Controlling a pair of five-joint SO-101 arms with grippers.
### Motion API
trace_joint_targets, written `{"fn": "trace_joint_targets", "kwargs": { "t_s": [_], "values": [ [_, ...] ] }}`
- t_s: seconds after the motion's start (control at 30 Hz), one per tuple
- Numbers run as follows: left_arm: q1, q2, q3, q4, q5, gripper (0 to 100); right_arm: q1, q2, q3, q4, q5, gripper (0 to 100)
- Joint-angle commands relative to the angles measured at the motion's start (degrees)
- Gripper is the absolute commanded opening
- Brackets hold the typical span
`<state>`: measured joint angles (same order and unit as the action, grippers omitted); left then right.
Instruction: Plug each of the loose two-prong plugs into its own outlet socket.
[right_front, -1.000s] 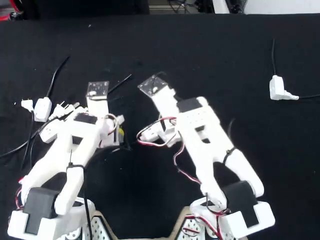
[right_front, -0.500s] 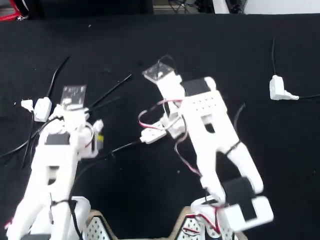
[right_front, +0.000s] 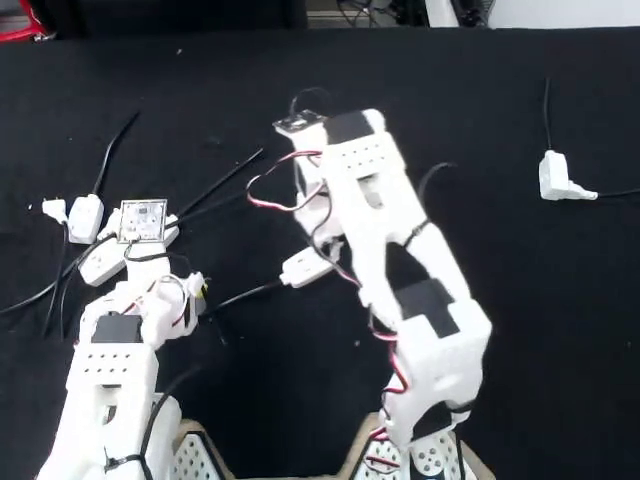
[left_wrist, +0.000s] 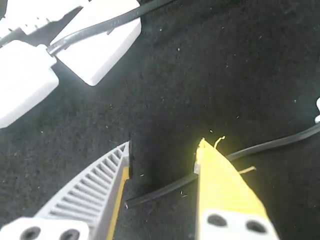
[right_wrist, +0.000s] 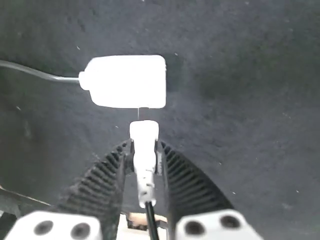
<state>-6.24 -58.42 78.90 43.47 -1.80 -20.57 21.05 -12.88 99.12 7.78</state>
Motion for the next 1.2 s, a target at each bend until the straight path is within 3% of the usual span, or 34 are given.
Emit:
{"fn": "trace_joint_targets", "kwargs": {
  "t_s": [0.0,0.53,0.8,1.17],
  "values": [
    [0.9,-1.1,0.0,-0.9,0.2,22,-2.4,1.0,-4.3,1.8,-1.8,1.0],
    [0.8,-1.1,-0.1,-0.7,0.2,22,-1.9,4.7,-6.2,2.0,2.9,1.0],
    [0.8,-1.1,-0.1,-0.7,0.2,22,3.4,2.1,-5.7,2.1,2.9,1.0],
    [0.8,-1.5,-0.1,-0.6,0.2,22,-0.6,3.4,-6.3,2.0,5.0,1.0]
  ]
}}
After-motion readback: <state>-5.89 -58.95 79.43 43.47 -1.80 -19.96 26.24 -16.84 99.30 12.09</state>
